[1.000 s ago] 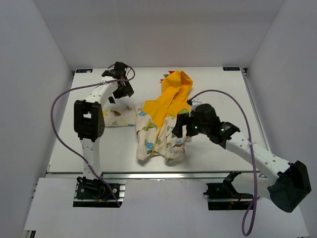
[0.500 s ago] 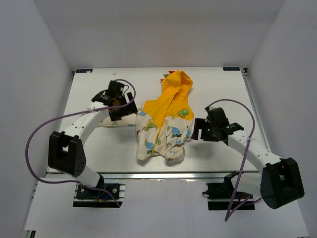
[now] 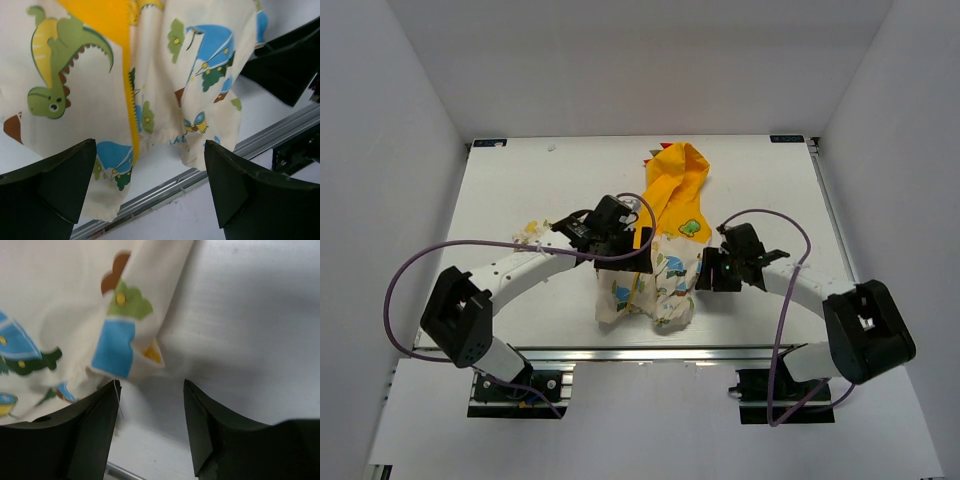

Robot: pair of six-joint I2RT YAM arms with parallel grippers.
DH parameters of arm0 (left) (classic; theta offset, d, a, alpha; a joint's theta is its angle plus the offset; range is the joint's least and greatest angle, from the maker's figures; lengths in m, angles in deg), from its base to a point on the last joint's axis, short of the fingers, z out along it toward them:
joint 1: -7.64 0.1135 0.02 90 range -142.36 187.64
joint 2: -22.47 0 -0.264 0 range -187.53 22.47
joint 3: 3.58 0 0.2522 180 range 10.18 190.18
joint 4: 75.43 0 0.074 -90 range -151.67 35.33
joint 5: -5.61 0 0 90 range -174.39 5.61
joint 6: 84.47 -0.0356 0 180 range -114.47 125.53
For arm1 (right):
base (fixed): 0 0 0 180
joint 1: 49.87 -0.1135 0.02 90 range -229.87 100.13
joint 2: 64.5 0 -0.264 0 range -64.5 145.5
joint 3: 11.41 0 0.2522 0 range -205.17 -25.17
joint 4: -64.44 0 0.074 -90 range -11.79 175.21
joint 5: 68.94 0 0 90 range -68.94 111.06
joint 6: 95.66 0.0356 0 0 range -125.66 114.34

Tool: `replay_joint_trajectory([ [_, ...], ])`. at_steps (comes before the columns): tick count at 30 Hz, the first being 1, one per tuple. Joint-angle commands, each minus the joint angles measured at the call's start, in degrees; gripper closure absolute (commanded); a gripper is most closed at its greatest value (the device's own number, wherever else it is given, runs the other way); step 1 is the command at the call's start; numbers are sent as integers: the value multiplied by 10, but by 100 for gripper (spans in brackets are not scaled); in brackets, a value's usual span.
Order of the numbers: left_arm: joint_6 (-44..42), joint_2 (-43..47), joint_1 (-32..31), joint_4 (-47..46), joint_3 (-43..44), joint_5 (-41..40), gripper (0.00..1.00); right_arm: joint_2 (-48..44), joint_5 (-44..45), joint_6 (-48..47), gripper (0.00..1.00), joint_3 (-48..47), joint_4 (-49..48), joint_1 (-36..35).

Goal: Zip up the jacket

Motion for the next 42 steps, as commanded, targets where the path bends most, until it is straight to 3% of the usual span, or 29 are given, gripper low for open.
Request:
replay_joint_trajectory([
  [1, 4, 40, 3, -8, -25, -5, 2, 39, 8, 15, 42, -32, -51, -3],
  [5, 13, 58, 3, -28, -53, -23, 2, 73, 12, 22, 46, -45, -82, -3],
  [7, 17, 56, 3, -41, -71, -32, 2, 84, 30, 24, 68, -53, -85, -2],
  [8, 20, 53, 3, -44, -74, -34, 2, 84, 40, 22, 91, -64, -85, -3],
  [9, 23, 43, 4, -45, -77, -36, 2, 83, 43, 15, 100, -71, -80, -2],
  [16, 30, 9, 4, -56, -82, -63, 2, 31, 225, -58, 100, -211, 130, -14],
  [19, 33, 10, 3, -66, -87, -83, 2, 15, 300, -109, 100, -277, 186, -60],
  [24, 28, 27, 4, -43, -90, -120, 2, 99, 466, -182, 100, -434, 281, -197],
  [26, 28, 44, 5, -32, -93, -136, 2, 166, 580, -208, 100, -475, 323, -231],
  [29, 32, 75, 4, -21, -113, -151, 2, 261, 648, -200, 100, -561, 388, -261],
  [33, 60, 108, 6, -3, -142, -160, 2, 309, 546, -201, 100, -599, 355, -263],
  [36, 71, 135, 6, 30, -147, -168, 2, 300, 384, -240, 96, -558, 213, -263],
  [38, 76, 155, 7, 49, -148, -173, 2, 302, 285, -240, 85, -541, 162, -264],
  [42, 91, 206, 6, 92, -154, -196, 2, 322, 193, -257, 80, -524, 16, -263],
])
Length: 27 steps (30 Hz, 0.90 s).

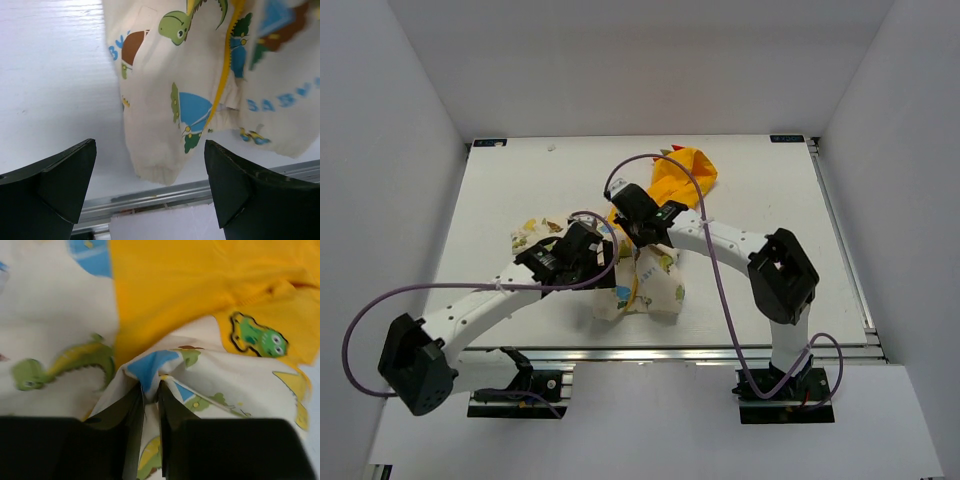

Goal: Zip up the jacket

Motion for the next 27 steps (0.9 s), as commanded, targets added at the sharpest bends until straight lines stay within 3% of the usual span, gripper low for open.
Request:
replay_joint_trajectory([
  [1, 22, 63, 3, 46, -5, -32, 2, 5, -136, -19, 77, -2, -157, -2],
  [2, 27, 69, 2, 50, -6, -35, 2, 23, -160, -20, 62, -18, -161, -2],
  [6, 32, 86, 2, 46, -10, -40, 2, 35, -171, -3, 50, -55, -104, -2],
  [14, 37, 29, 3, -19, -23, -45, 2, -227, -114, 53, 11, 148, -125, 6],
  [20, 16, -39, 6, -73, 6, -8, 2, -420, -58, 141, 11, 319, -72, 34],
  [27, 0, -125, 8, -77, 56, 11, 2, -458, -99, 238, 11, 450, -31, 145],
])
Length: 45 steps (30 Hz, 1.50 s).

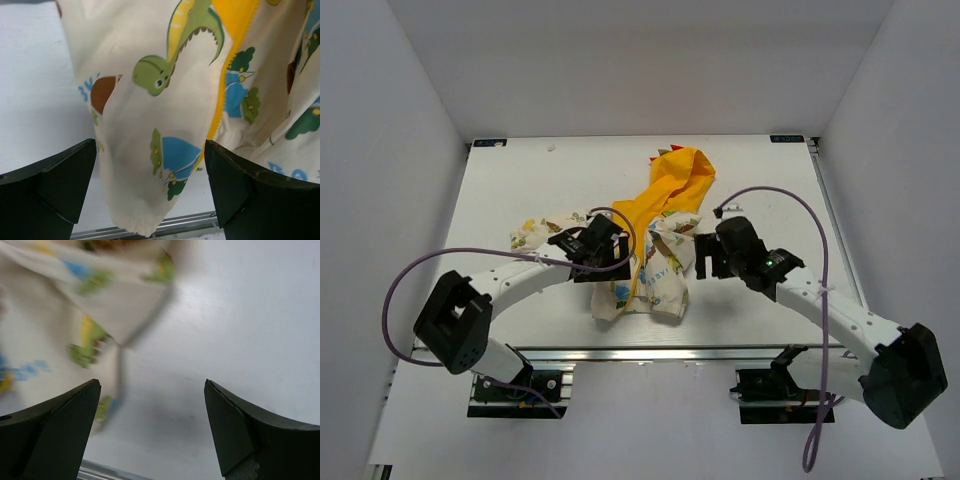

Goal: Zip up the jacket

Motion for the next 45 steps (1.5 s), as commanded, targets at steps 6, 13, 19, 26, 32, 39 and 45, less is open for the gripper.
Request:
replay_joint_trajectory([
  [6, -15, -50, 3, -32, 34, 27, 2, 73, -86, 17, 11, 63, -101, 34],
  [13, -3, -70, 5, -46, 14, 31, 2, 220, -90, 6, 13, 4, -162, 34],
  [19, 3, -88, 7, -51, 2, 34, 2, 270, -114, 16, 24, -15, -203, 34],
  [26, 7, -105, 9, -48, 1, 29, 2, 298, -68, -5, 100, -68, -145, 34],
  [32, 8, -115, 16, -50, 1, 21, 2, 243, 105, -24, 100, -92, -3, 37],
  [39, 5, -125, 33, -52, -4, 24, 2, 234, 422, -75, 100, -174, 132, 56],
  [45, 1, -118, 42, -49, -7, 23, 2, 230, 463, -94, 82, -185, 162, 110],
])
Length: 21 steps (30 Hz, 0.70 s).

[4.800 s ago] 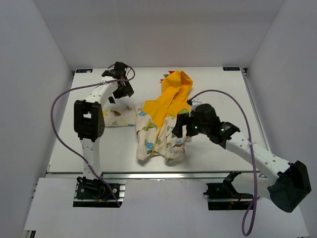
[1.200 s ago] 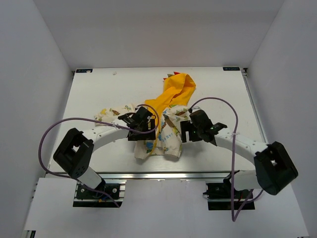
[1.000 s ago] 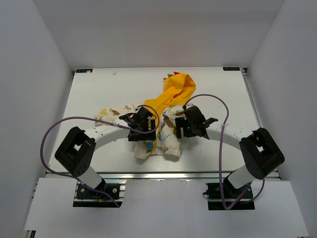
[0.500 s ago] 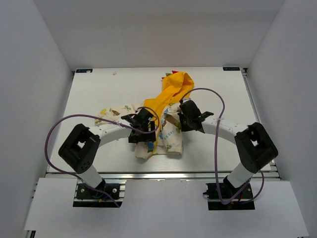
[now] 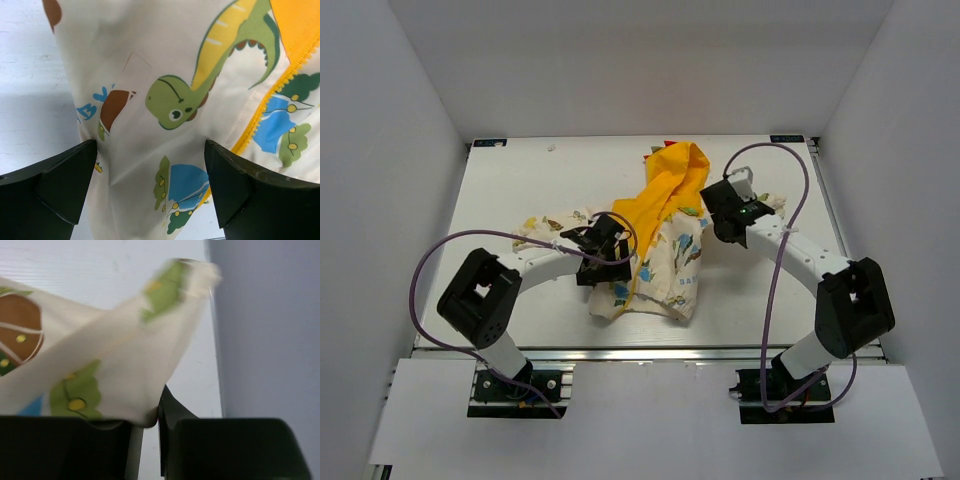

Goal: Zip up the jacket

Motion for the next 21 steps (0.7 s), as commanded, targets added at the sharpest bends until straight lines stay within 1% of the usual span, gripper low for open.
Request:
replay_joint_trajectory([
  [1, -4, 1, 11, 6, -13, -10, 2, -16, 81, 28, 80, -13, 81, 57],
  [3, -4, 8, 11, 5, -13, -10, 2, -27, 74, 53, 76, 20, 105, 88],
  [4, -4, 15, 11, 7, -11, -9, 2, -30, 74, 72, 54, 33, 107, 123],
  [5, -8, 17, 11, 8, -10, -7, 2, -32, 69, 87, 36, 41, 121, 143],
  [6, -10, 21, 11, 8, -8, -7, 2, -30, 60, 105, 21, 39, 141, 160],
  [7, -12, 24, 11, 9, -6, -6, 2, -31, 58, 142, 13, 33, 174, 180],
  [8, -18, 29, 11, 10, -3, -5, 2, -35, 53, 141, 12, 30, 176, 182],
  [10, -21, 32, 11, 15, 4, -4, 2, -58, -6, 123, 11, 24, 150, 180],
  [11, -25, 36, 11, 20, 13, -5, 2, -71, -41, 93, 11, 24, 138, 179],
  [12, -26, 38, 11, 28, 19, -6, 2, -104, -109, 84, 11, 26, 127, 173],
  [13, -29, 42, 11, 31, 23, -7, 2, -122, -150, 74, 11, 31, 103, 168],
  [14, -33, 52, 11, 37, 34, -10, 2, -167, -186, 54, 11, 37, 90, 163],
  [15, -33, 58, 11, 47, 41, -13, 2, -192, -265, 48, 11, 45, 75, 152],
  [16, -36, 66, 11, 52, 46, -16, 2, -214, -319, 40, 11, 61, 59, 148],
  [17, -37, 73, 11, 58, 51, -20, 2, -237, -374, 36, 11, 71, 23, 144],
  [18, -40, 94, 11, 63, 62, -27, 2, -275, -488, 37, 11, 82, 1, 135],
  [20, -50, 115, 11, 62, 69, -35, 2, -297, -584, 41, 11, 105, -35, 114],
  [21, -53, 131, 11, 59, 78, -46, 2, -303, -607, 60, 11, 109, -65, 77],
])
